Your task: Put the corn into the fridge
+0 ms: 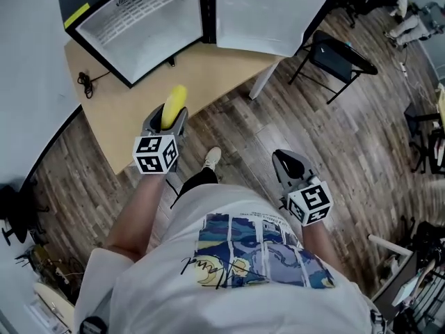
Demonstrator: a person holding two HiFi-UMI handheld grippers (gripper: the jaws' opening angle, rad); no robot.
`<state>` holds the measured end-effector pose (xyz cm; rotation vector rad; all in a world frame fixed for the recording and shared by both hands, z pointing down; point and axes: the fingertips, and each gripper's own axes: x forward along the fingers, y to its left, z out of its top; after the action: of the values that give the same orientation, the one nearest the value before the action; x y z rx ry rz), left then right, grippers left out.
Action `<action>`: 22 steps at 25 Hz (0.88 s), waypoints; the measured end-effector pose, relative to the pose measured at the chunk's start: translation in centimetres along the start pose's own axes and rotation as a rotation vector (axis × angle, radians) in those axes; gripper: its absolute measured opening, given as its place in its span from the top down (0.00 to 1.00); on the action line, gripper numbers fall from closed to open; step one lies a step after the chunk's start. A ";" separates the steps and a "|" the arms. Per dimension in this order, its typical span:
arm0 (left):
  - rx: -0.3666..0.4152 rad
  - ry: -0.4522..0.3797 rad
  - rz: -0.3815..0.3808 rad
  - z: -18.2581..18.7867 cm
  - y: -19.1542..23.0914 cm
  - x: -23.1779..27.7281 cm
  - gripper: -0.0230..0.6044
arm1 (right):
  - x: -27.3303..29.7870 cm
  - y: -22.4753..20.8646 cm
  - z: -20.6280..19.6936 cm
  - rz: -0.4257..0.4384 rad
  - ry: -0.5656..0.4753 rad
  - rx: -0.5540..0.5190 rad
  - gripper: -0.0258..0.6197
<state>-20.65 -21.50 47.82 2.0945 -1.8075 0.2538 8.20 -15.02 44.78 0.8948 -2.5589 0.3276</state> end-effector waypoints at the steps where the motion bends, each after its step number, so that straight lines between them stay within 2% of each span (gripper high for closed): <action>1: 0.003 0.001 0.002 0.5 1.0 1.3 0.57 | 0.5 -0.6 0.5 -0.017 0.000 0.004 0.92; 12: 0.047 0.021 0.035 4.2 10.7 14.7 0.57 | 5.8 -4.6 3.4 -0.163 0.020 0.066 0.92; 17: 0.057 0.055 0.042 4.6 14.2 20.3 0.57 | 7.9 -5.8 4.2 -0.215 0.054 0.083 0.92; 22: 0.076 0.076 0.060 4.5 16.5 24.5 0.57 | 7.6 -6.5 3.6 -0.277 0.086 0.113 0.92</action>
<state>-33.26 -47.57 55.13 2.0537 -1.8449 0.4187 5.85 -25.37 45.57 1.2324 -2.3182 0.4191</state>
